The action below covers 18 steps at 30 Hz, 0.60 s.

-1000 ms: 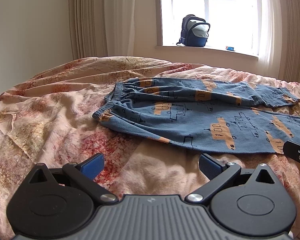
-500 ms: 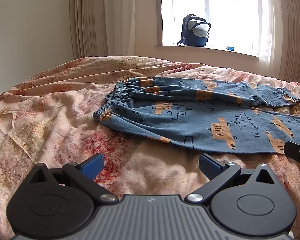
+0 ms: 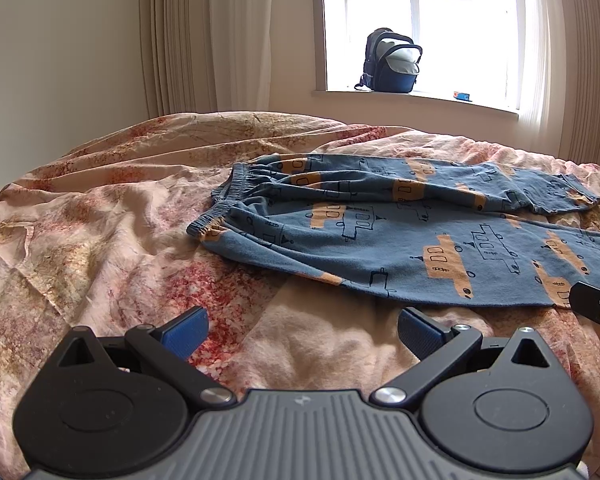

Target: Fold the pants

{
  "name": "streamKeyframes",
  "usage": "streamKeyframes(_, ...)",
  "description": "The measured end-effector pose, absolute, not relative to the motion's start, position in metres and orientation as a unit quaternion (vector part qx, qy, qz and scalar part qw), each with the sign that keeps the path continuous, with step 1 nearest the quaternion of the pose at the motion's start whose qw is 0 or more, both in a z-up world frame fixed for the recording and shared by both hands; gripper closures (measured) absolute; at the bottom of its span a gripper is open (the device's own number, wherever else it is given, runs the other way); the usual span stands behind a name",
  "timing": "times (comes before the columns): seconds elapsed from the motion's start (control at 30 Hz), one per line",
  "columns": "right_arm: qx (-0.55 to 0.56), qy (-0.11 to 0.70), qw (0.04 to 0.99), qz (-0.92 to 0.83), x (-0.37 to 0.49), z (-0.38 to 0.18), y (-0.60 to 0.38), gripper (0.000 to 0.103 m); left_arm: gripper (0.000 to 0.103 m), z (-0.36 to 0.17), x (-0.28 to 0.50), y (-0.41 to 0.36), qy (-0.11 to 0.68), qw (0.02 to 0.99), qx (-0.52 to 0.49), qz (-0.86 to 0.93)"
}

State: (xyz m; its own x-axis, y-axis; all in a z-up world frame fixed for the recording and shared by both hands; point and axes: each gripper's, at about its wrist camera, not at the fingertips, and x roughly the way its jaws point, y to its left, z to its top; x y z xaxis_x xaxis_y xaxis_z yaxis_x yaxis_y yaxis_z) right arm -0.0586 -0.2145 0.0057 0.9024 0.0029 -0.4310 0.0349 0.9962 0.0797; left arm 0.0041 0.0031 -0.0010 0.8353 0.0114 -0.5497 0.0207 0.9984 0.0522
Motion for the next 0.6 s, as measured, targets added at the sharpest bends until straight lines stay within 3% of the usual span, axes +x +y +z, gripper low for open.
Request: streamKeyframes(0.6, 0.046, 0.231, 0.972, -0.008, -0.0584, 0.0023, -0.2129, 0.0, 0.0, -0.0037, 0.0028, 0.0048, 0.288, 0.957, 0.028, -0.002)
